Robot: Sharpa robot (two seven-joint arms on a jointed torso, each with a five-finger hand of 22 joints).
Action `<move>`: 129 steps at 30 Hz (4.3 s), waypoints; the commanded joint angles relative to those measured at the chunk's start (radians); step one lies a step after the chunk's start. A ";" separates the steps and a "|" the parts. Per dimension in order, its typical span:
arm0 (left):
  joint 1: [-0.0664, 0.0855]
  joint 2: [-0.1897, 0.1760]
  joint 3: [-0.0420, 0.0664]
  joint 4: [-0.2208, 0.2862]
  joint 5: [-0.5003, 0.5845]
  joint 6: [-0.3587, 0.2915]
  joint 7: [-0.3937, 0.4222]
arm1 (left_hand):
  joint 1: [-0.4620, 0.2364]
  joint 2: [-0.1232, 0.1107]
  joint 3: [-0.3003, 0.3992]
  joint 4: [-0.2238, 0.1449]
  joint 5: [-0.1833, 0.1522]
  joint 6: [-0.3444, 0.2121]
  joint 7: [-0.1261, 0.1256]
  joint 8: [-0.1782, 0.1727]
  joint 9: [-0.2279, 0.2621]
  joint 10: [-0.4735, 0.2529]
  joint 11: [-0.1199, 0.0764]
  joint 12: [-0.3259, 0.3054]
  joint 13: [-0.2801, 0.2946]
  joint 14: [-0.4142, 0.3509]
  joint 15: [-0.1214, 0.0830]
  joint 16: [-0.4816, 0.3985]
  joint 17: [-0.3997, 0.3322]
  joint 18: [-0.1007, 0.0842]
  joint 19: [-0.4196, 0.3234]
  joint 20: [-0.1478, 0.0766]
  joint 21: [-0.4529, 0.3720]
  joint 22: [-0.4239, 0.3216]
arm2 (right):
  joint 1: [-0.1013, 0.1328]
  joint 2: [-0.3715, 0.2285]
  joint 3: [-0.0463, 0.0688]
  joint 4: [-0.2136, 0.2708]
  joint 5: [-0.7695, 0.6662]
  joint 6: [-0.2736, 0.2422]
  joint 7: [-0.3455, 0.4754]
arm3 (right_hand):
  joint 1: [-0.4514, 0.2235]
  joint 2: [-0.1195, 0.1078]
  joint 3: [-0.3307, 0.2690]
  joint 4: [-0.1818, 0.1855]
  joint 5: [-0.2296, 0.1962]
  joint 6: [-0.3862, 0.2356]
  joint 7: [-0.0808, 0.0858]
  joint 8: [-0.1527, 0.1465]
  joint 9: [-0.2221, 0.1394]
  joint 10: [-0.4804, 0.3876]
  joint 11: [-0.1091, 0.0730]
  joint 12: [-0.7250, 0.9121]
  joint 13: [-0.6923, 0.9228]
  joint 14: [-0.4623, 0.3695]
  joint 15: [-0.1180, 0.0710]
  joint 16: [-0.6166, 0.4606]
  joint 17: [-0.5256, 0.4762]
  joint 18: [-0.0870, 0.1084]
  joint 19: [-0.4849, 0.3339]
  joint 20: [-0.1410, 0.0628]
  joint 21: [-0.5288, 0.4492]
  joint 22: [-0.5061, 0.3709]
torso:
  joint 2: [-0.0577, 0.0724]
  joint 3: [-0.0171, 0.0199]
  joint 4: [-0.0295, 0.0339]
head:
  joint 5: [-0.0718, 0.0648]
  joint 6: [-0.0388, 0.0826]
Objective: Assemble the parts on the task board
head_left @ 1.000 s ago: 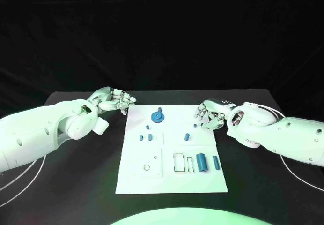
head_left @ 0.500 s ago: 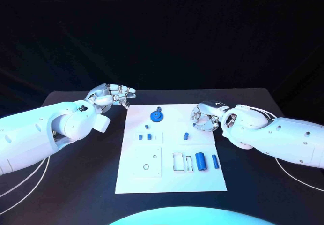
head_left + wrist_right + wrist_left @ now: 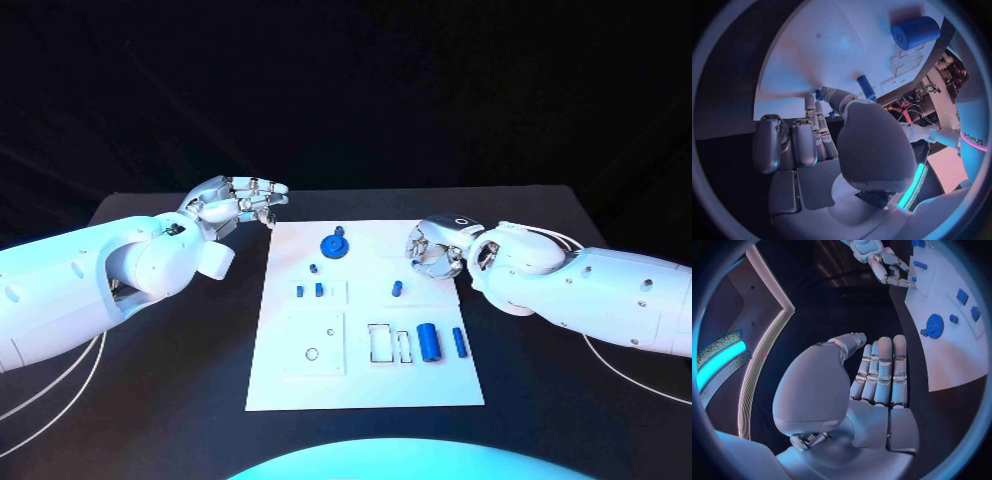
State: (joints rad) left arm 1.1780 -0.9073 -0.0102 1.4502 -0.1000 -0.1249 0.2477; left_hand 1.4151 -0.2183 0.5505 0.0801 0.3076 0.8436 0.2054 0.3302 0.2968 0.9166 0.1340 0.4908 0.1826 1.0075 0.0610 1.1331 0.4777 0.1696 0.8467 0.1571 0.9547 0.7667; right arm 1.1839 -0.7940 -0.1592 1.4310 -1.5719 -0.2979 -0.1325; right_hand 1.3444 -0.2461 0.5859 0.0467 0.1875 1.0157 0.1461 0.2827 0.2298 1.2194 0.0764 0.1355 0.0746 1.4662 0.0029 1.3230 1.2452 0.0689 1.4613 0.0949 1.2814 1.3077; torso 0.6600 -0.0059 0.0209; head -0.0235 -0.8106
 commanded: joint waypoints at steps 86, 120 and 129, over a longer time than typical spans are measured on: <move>-0.001 0.050 0.000 -0.003 -0.010 -0.031 0.018 | 0.004 0.011 -0.020 -0.005 0.001 -0.037 0.016 0.014 -0.003 -0.040 0.016 0.005 -0.013 -0.009 0.010 -0.029 -0.021 0.014 0.010 0.006 -0.033 -0.022 | -0.094 0.087 -0.002 0.328 -0.151 -0.150 -0.059 | -0.009 0.066 0.096 -0.073 -0.023 0.065 -0.029 0.070 0.085 0.115 -0.034 -0.025 0.034 0.049 -0.037 0.025 -0.025 -0.036 0.051 -0.024 0.137 0.203 | -0.014 -0.0081 0.0093 | 0.115 -0.023; -0.001 0.067 0.000 -0.010 -0.008 -0.022 0.013 | 0.000 0.013 -0.022 -0.002 0.003 -0.041 0.016 0.019 -0.002 -0.044 0.017 0.009 -0.014 -0.009 0.011 -0.032 -0.023 0.014 0.010 0.008 -0.038 -0.026 | -0.142 0.117 -0.010 0.254 -0.158 -0.128 -0.077 | -0.010 0.066 0.097 -0.075 -0.023 0.064 -0.029 0.070 0.086 0.115 -0.033 -0.027 0.034 0.049 -0.036 0.025 -0.027 -0.036 0.051 -0.024 0.137 0.203 | -0.012 -0.0077 0.0086 | 0.126 -0.029; -0.001 0.068 0.000 -0.011 -0.008 -0.022 0.012 | 0.000 0.013 -0.022 -0.002 0.003 -0.041 0.016 0.019 -0.002 -0.044 0.017 0.009 -0.014 -0.009 0.011 -0.032 -0.023 0.014 0.010 0.008 -0.038 -0.026 | -0.143 0.124 -0.012 0.250 -0.158 -0.128 -0.075 | -0.011 0.067 0.098 -0.075 -0.023 0.063 -0.028 0.069 0.087 0.115 -0.033 -0.028 0.034 0.049 -0.036 0.025 -0.027 -0.036 0.050 -0.024 0.136 0.203 | -0.013 -0.0076 0.0085 | 0.133 -0.034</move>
State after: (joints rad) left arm 1.1763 -0.8419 -0.0109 1.4378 -0.1138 -0.1532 0.2490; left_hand 1.4193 -0.2141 0.5354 0.0787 0.3076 0.8098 0.2071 0.3426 0.2958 0.8793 0.1501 0.4946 0.1705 1.0005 0.0681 1.1061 0.4556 0.1694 0.8504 0.1607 0.9200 0.7419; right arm 1.0417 -0.6715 -0.1703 1.6810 -1.7163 -0.4392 -0.2090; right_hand 1.3359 -0.1883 0.6790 -0.0295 0.1615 1.0767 0.1160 0.3488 0.3146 1.2952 0.0785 0.1033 0.1084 1.4671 -0.0246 1.3480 1.2190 0.0532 1.4644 0.0770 1.4144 1.3080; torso 0.6474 -0.0136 0.0297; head 0.1081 -0.8432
